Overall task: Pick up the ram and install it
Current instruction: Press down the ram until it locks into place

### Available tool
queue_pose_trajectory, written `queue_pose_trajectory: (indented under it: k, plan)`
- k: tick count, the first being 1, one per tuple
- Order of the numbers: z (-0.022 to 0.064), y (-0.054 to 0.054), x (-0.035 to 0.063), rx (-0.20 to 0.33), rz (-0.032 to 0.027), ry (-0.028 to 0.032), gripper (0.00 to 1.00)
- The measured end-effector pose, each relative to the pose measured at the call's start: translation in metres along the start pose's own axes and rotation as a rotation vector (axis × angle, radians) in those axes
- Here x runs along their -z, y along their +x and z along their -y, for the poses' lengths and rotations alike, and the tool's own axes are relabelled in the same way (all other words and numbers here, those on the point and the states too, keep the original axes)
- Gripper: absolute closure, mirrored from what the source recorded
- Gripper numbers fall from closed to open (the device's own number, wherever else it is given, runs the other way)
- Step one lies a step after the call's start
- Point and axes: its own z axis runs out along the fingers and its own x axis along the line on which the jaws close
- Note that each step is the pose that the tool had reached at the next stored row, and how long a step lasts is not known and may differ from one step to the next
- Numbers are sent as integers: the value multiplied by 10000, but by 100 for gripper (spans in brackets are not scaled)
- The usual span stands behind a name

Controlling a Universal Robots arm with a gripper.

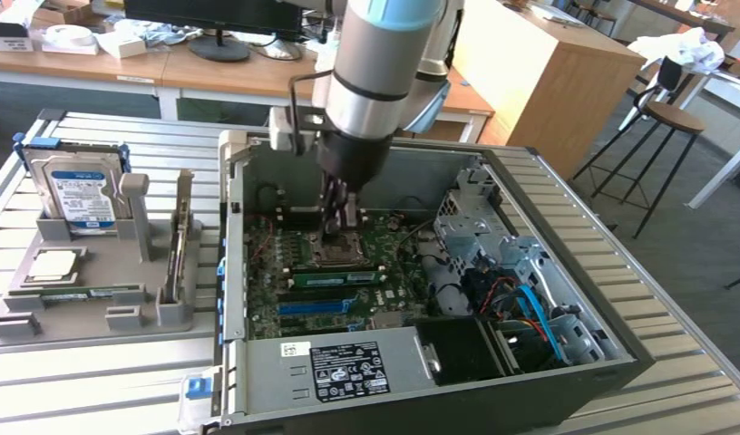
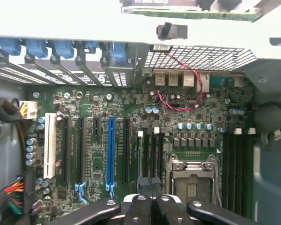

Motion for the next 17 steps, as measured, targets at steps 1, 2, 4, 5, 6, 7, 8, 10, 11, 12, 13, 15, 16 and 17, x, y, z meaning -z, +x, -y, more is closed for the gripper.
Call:
queue_pose_trajectory:
  k: [1, 2, 4, 5, 6, 7, 8, 10, 11, 12, 13, 15, 16, 17]
  plan:
    - [-1, -2, 30, 0, 0, 0, 90]
    - [-2, -3, 58, 0, 0, 0, 90]
    - [-3, -6, 110, 0, 0, 0, 90]
    - [-4, -7, 134, 0, 0, 0, 90]
    - [-4, -8, 159, 0, 1, 0, 90]
    - [-5, -10, 187, 0, 1, 0, 90]
    - [-6, -11, 211, 0, 0, 0, 90]
    - [-7, -14, 257, 0, 1, 0, 90]
    - [-7, -15, 279, 1, 0, 0, 90]
    - [-8, -16, 299, 0, 1, 0, 90]
    - [-8, -17, 320, 0, 1, 0, 90]
    - [-9, -19, 361, 0, 0, 0, 90]
    - [-10, -20, 380, 0, 1, 0, 90]
    - [-10, -21, 400, 1, 0, 0, 90]
